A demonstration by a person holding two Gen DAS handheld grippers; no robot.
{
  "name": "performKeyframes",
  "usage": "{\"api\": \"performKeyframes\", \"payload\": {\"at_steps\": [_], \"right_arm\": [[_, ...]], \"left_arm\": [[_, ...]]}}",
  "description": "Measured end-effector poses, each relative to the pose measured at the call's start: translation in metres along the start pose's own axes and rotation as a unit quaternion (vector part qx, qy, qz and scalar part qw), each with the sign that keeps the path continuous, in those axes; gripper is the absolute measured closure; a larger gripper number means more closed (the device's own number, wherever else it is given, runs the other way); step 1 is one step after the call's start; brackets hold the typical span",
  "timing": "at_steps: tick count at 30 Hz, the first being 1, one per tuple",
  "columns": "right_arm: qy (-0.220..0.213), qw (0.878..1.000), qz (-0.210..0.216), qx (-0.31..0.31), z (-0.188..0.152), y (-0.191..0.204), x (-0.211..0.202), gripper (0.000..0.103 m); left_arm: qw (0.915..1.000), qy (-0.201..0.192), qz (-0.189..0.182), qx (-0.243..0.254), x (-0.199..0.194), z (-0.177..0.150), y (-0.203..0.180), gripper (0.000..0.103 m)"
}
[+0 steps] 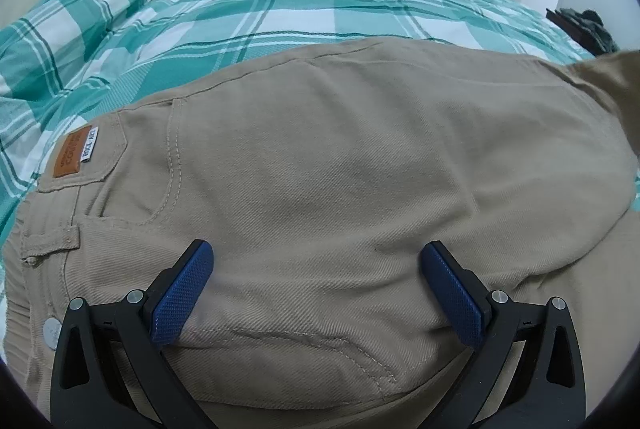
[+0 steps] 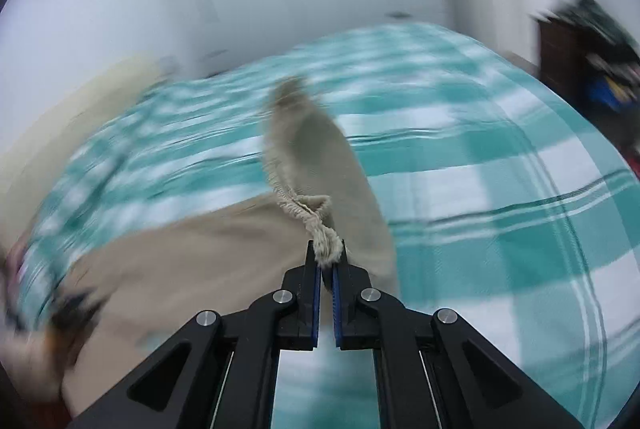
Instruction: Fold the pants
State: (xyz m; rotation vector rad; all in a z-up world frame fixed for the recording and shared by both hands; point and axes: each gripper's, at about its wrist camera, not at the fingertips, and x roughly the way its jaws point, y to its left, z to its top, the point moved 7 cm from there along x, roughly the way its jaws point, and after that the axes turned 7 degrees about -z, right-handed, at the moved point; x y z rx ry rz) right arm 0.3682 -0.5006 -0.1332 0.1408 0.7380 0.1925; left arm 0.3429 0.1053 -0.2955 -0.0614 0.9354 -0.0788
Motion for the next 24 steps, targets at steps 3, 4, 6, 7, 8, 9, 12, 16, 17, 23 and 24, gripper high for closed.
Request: {"api": "performKeyframes", "payload": {"at_steps": [3, 4, 6, 7, 8, 9, 12, 16, 17, 23, 24], "right_arm": [[-0.004, 1.000, 0.007, 0.010, -0.048, 0.003, -0.066, 0.098], [-0.001, 1.000, -0.010, 0.028, -0.063, -0.011, -0.079, 0.098], [0.022, 0.994, -0.084, 0.062, -0.094, -0.054, -0.094, 0.098], [0.043, 0.986, -0.133, 0.094, -0.112, -0.088, -0.096, 0.097], [0.050, 0.981, -0.151, 0.110, -0.119, -0.104, -0.097, 0.096], [0.059, 0.970, -0.199, 0.126, -0.129, -0.125, -0.098, 0.096], [0.083, 0.938, -0.297, 0.160, -0.146, -0.160, -0.111, 0.087], [0.051, 0.942, -0.278, 0.184, -0.147, -0.132, -0.138, 0.039], [0.040, 0.947, -0.270, 0.169, -0.144, -0.115, -0.143, 0.036], [0.044, 0.987, -0.133, 0.083, -0.149, 0.035, -0.119, 0.036], [0.048, 0.989, -0.120, 0.076, -0.153, 0.052, -0.110, 0.036]], "left_arm": [[1.0000, 0.004, 0.005, 0.003, 0.000, 0.000, -0.001, 0.001], [0.9999, 0.007, 0.008, 0.005, 0.000, 0.001, -0.001, 0.001], [0.9998, 0.013, 0.015, 0.009, 0.000, 0.002, -0.003, 0.001], [0.9996, 0.016, 0.018, 0.011, -0.001, 0.002, -0.003, 0.001], [0.9994, 0.023, 0.023, 0.013, -0.002, 0.003, -0.004, 0.001], [0.9991, 0.029, 0.028, 0.014, -0.004, 0.003, -0.004, 0.000], [0.9972, 0.061, 0.044, 0.001, -0.021, 0.002, -0.008, 0.001], [0.9983, 0.052, -0.017, -0.020, -0.062, -0.018, -0.030, 0.001], [0.9979, 0.051, -0.034, -0.023, -0.070, -0.025, -0.037, 0.001], [0.9972, 0.037, -0.065, 0.002, -0.102, -0.064, -0.078, 0.001], [0.9969, 0.044, -0.064, 0.010, -0.100, -0.070, -0.081, 0.001]]}}
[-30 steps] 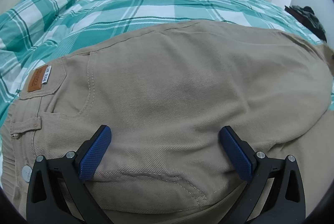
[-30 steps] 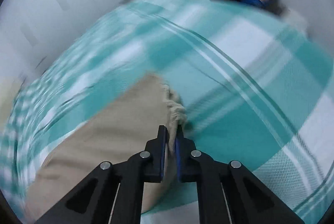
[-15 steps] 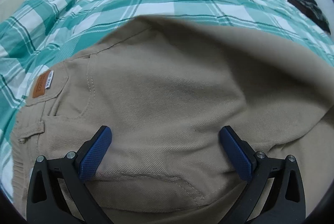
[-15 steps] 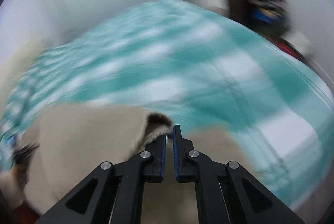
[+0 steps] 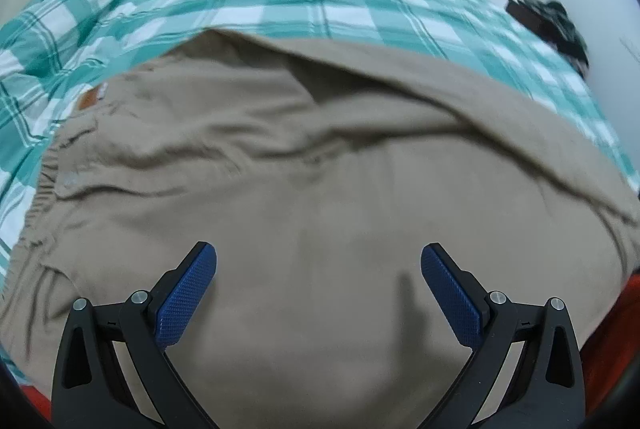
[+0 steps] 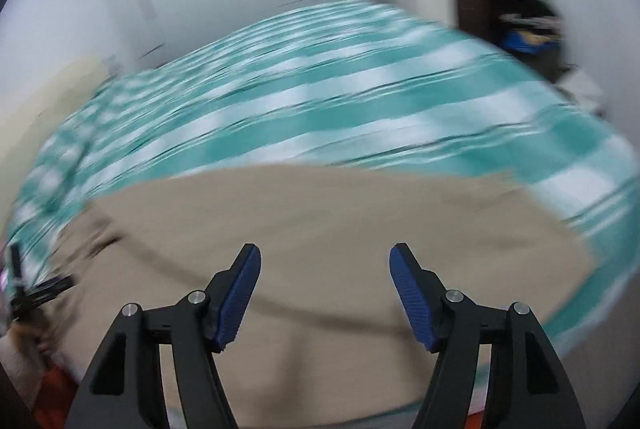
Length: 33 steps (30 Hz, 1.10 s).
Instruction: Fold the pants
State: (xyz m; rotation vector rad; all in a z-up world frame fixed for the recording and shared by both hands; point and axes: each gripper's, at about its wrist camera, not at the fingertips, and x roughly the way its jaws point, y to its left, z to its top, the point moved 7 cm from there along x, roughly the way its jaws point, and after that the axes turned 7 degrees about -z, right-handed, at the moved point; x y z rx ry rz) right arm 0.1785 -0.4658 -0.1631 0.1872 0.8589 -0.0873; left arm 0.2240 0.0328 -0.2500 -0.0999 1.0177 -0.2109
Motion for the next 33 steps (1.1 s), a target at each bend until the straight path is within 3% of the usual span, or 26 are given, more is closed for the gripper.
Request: {"api": "performKeyframes", "payload": {"at_steps": [3, 7, 10, 14, 21, 24, 29, 31, 33], "right_arm": [[0.023, 0.998, 0.041, -0.028, -0.029, 0.068, 0.020, 0.036], [0.079, 0.994, 0.049, -0.063, -0.073, 0.106, 0.054, 0.035], [0.076, 0.991, 0.034, -0.100, -0.087, 0.108, 0.064, 0.034], [0.078, 0.993, 0.065, -0.066, -0.091, 0.097, 0.065, 0.033], [0.068, 0.992, 0.058, -0.086, -0.093, 0.104, 0.065, 0.030], [0.067, 0.992, 0.060, -0.087, -0.093, 0.107, 0.064, 0.028], [0.067, 0.992, 0.074, -0.074, -0.090, 0.104, 0.060, 0.027], [0.067, 0.993, 0.081, -0.055, -0.087, 0.103, 0.054, 0.027], [0.065, 0.992, 0.103, -0.033, -0.084, 0.101, 0.045, 0.027]], "left_arm": [[0.9992, 0.040, 0.004, 0.007, 0.016, -0.020, 0.002, 0.000], [0.9997, 0.023, -0.005, 0.003, 0.016, -0.027, 0.007, 0.001], [0.9997, 0.017, 0.002, 0.017, 0.019, -0.029, 0.005, 0.001], [0.9997, 0.007, 0.007, 0.021, 0.019, -0.031, 0.005, 0.001], [0.9998, 0.008, 0.006, 0.020, 0.017, -0.032, 0.006, 0.001], [0.9993, 0.025, 0.025, 0.008, 0.005, -0.028, 0.004, 0.002], [0.9997, -0.019, 0.013, 0.004, -0.020, -0.003, -0.001, 0.002], [0.9999, -0.007, 0.006, -0.010, -0.007, -0.002, 0.005, 0.002], [0.9990, 0.035, 0.019, -0.022, 0.018, -0.014, 0.016, 0.000]]}}
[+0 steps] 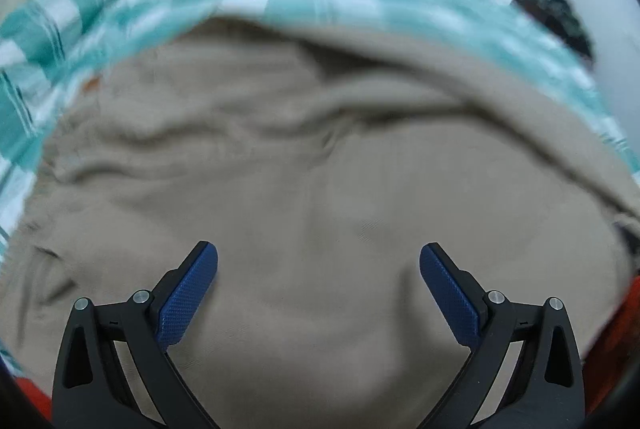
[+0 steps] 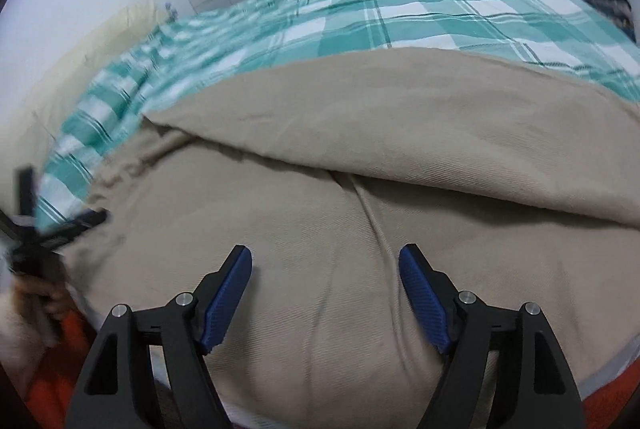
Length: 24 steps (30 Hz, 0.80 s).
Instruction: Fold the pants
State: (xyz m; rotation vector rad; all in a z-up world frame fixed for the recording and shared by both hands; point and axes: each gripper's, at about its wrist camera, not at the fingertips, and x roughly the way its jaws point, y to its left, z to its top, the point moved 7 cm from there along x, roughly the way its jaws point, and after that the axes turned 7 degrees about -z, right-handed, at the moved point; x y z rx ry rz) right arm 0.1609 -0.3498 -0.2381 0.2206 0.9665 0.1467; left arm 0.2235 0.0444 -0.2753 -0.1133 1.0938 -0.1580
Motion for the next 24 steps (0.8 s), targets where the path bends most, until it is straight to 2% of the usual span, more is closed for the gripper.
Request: {"api": "performKeyframes", "payload": {"at_steps": [1, 2, 3, 6, 8, 11, 13, 15, 16, 17, 19, 21, 23, 24], "right_arm": [[-0.002, 1.000, 0.011, 0.009, 0.002, -0.001, -0.004, 0.027], [-0.004, 1.000, 0.016, 0.024, 0.005, -0.008, -0.007, 0.027], [-0.005, 0.999, 0.012, 0.036, 0.008, -0.014, -0.009, 0.028], [-0.024, 0.992, -0.038, 0.118, 0.020, -0.069, -0.019, 0.030], [-0.045, 0.975, -0.073, 0.206, 0.024, -0.120, -0.031, 0.033], [-0.050, 0.947, -0.041, 0.315, 0.021, -0.163, -0.037, 0.045], [-0.049, 0.941, -0.045, 0.332, 0.022, -0.169, -0.036, 0.053], [-0.050, 0.939, -0.071, 0.333, 0.027, -0.174, -0.033, 0.070], [-0.052, 0.940, -0.083, 0.328, 0.029, -0.175, -0.033, 0.092], [-0.057, 0.942, -0.101, 0.314, 0.035, -0.175, -0.034, 0.099], [-0.072, 0.947, -0.094, 0.299, 0.047, -0.169, -0.044, 0.099], [-0.109, 0.959, -0.075, 0.252, 0.070, -0.150, -0.070, 0.099], [-0.150, 0.970, -0.041, 0.190, 0.095, -0.117, -0.107, 0.099], [-0.159, 0.972, -0.031, 0.173, 0.101, -0.108, -0.119, 0.099]], "left_arm": [[1.0000, 0.006, -0.006, -0.004, 0.010, -0.005, 0.004, 0.001], [0.9998, -0.019, -0.007, 0.007, 0.009, -0.007, 0.003, 0.000], [0.9996, -0.024, -0.003, 0.015, 0.009, -0.009, 0.002, 0.001], [0.9997, -0.020, 0.000, 0.017, 0.009, -0.008, 0.001, 0.001], [0.9996, -0.024, -0.003, 0.018, 0.009, -0.008, 0.001, 0.001], [0.9994, -0.029, -0.002, 0.019, 0.009, -0.008, 0.002, 0.000], [0.9993, -0.031, -0.002, 0.019, 0.010, -0.008, 0.003, 0.000], [0.9998, -0.016, -0.004, 0.012, 0.007, -0.005, 0.004, 0.001], [1.0000, -0.006, -0.002, 0.005, 0.004, -0.003, 0.004, 0.002], [1.0000, -0.004, -0.006, -0.006, -0.004, 0.001, 0.005, 0.002], [0.9970, -0.040, -0.054, -0.039, -0.032, 0.021, 0.007, 0.002], [0.9887, -0.070, -0.107, -0.078, -0.053, 0.046, 0.013, 0.002], [0.9735, -0.079, -0.173, -0.127, -0.061, 0.072, 0.020, 0.002], [0.9631, -0.078, -0.207, -0.153, -0.061, 0.086, 0.022, 0.002]]}}
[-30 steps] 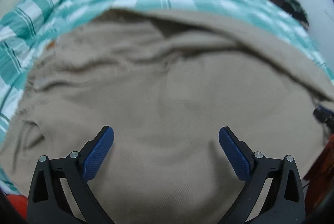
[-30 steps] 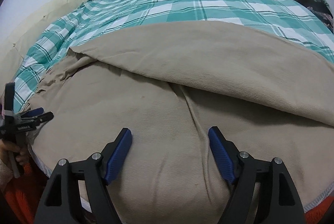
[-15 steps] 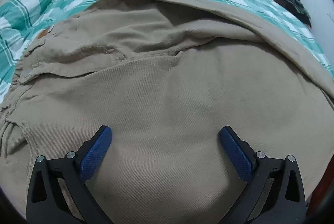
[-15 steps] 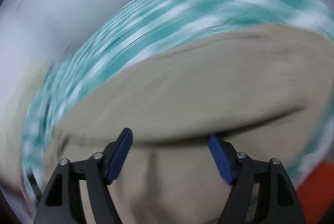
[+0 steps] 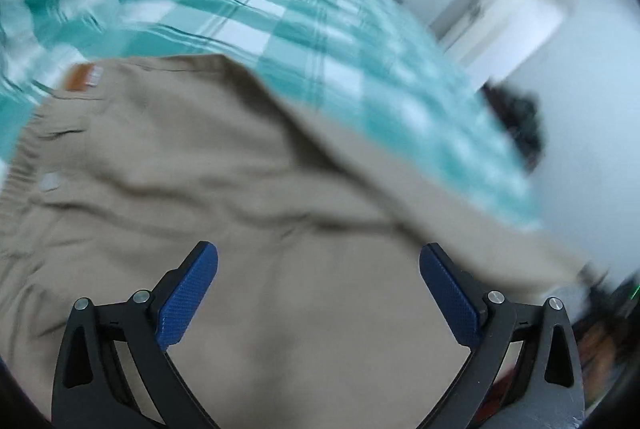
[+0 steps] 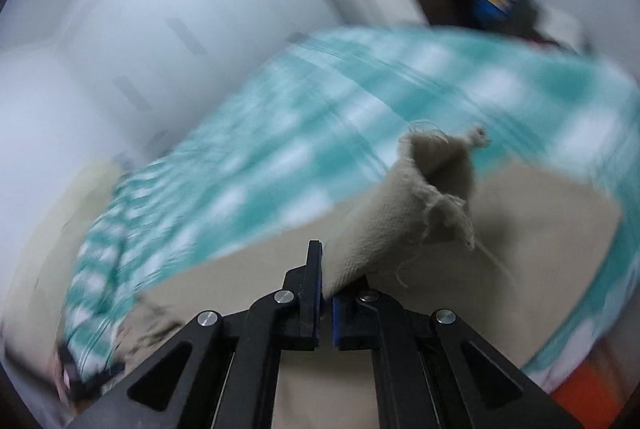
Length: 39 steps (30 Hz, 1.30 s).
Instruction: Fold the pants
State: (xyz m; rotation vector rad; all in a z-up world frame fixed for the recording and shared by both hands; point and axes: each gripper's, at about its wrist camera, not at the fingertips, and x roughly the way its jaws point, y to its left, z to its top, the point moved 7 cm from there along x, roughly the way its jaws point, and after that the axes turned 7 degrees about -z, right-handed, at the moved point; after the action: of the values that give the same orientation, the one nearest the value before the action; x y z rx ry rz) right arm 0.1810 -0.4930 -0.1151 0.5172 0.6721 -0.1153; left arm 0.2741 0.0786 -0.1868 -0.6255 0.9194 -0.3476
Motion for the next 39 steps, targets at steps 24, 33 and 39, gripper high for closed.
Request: {"api": "performKeyframes", "payload": {"at_steps": [24, 33, 39], "right_arm": [[0.025, 0.988, 0.130, -0.084, 0.020, 0.005, -0.103, 0.100], [-0.051, 0.975, 0.168, -0.138, 0.097, 0.042, -0.066, 0.099], [0.160, 0.976, 0.007, -0.150, -0.007, -0.059, 0.022, 0.098]], "left_arm": [[0.9914, 0.045, -0.085, -0.089, 0.045, 0.049, -0.040, 0.100], [0.9927, -0.096, -0.067, 0.028, -0.092, 0.023, -0.077, 0.096], [0.9939, 0.097, -0.005, -0.053, 0.010, -0.113, -0.005, 0.098]]}}
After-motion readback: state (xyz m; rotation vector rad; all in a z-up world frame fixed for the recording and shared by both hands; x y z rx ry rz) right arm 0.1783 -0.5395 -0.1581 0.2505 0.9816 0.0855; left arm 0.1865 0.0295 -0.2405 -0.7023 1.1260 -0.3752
